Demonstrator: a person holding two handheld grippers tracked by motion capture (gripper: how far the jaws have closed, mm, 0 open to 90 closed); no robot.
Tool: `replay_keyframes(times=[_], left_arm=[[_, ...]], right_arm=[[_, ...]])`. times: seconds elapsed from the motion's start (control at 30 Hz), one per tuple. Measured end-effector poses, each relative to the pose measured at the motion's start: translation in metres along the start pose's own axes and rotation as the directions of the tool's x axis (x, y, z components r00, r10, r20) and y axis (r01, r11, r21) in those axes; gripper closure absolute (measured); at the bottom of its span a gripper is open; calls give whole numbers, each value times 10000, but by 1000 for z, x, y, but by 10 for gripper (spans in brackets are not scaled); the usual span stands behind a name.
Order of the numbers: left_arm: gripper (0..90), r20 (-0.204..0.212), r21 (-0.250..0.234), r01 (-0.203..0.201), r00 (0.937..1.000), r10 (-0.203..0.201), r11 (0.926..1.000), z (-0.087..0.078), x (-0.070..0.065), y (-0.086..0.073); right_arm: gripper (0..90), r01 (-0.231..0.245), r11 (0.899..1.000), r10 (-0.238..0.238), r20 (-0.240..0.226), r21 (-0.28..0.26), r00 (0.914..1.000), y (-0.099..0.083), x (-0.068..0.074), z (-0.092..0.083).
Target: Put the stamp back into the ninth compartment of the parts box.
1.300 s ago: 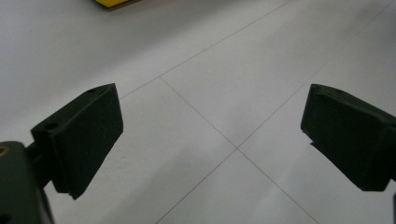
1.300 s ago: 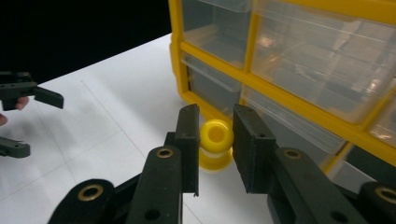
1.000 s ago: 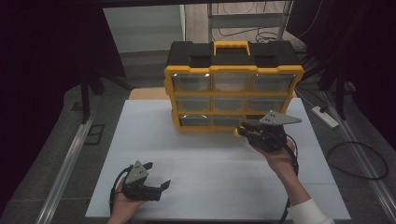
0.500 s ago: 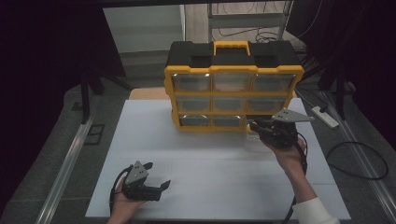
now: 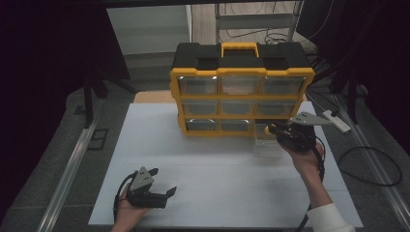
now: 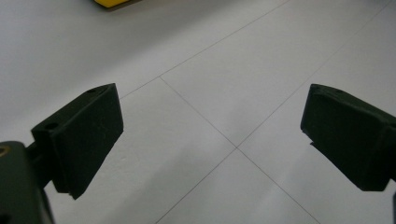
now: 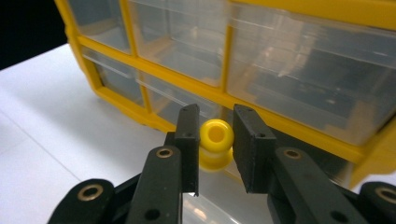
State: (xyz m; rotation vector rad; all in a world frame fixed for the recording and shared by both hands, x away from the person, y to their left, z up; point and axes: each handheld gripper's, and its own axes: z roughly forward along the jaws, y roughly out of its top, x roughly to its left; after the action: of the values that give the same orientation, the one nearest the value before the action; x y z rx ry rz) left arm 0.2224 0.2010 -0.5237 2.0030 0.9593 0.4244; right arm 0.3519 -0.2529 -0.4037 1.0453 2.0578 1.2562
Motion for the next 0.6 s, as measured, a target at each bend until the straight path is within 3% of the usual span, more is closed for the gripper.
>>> replay_keyframes(times=[0.23,0.6], left_arm=[[60,23,22,-29,10000,29,10000,0,0,0],[61,23,31,-76,10000,76,10000,0,0,0]], right_arm=[[727,-225,9997,221,358,113,9991,-6,-11,1],[726,-193,9984,167,491,531,9987,-15,-13,12]])
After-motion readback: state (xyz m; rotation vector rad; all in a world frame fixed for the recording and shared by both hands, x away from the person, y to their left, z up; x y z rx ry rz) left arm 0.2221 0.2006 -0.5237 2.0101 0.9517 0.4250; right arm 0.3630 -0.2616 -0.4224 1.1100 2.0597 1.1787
